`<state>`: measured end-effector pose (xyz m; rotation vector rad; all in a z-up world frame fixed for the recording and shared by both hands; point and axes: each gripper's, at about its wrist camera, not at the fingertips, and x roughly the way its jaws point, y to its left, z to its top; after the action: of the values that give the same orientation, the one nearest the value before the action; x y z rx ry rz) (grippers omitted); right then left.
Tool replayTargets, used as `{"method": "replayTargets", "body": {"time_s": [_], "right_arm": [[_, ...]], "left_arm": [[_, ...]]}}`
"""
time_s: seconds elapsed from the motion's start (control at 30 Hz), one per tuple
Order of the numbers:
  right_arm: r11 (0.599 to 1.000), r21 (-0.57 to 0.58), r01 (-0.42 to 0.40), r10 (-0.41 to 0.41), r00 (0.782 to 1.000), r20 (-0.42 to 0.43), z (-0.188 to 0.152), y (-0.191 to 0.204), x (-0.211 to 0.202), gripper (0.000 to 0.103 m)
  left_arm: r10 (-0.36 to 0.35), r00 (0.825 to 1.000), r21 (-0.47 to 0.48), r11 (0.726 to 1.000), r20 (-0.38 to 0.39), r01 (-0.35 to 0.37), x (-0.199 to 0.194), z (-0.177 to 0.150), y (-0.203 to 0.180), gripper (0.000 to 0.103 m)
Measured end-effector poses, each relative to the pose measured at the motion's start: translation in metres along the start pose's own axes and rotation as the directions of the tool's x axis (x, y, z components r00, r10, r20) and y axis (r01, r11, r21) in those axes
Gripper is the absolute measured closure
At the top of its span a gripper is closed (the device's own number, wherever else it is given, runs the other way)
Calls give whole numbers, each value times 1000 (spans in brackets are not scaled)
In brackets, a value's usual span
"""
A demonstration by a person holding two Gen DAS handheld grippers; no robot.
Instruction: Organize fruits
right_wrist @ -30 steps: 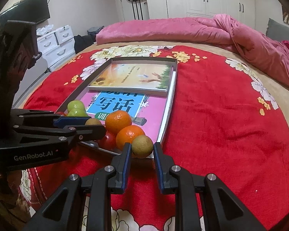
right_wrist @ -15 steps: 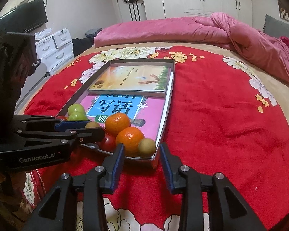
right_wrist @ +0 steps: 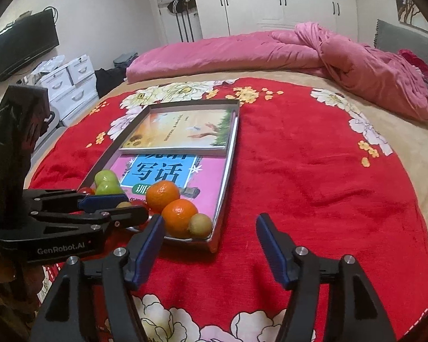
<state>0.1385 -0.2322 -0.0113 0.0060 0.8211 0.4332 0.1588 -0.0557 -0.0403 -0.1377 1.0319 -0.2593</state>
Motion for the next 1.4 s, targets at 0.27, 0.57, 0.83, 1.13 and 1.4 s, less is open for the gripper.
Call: {"method": "replayTargets", "body": {"time_s": [0.27,0.57,0.83,1.13,1.4], "right_arm": [[999,33,19,-20,999,29,4,-6,-10,32],[998,48,31,-34,997,75,10,-4,-25,26],[998,49,27,-32,992,119,18,3,-43,16],[999,29,35,-39,991,127,20,15,-50,10],[1000,11,25,-26,988,149,19,24,-56,6]], "left_arm": [[1,1000,-13,1000,17,-1,-10,1,2,52],[3,998,-21,1000,60,-2,-33,4,2,38],[25,993,-18,1000,113,-23,-61,8,1,27],[58,988,-31,998,146,-54,-80,5,7,24],[92,981,-45,995,168,-86,-90,0,12,23]]}}
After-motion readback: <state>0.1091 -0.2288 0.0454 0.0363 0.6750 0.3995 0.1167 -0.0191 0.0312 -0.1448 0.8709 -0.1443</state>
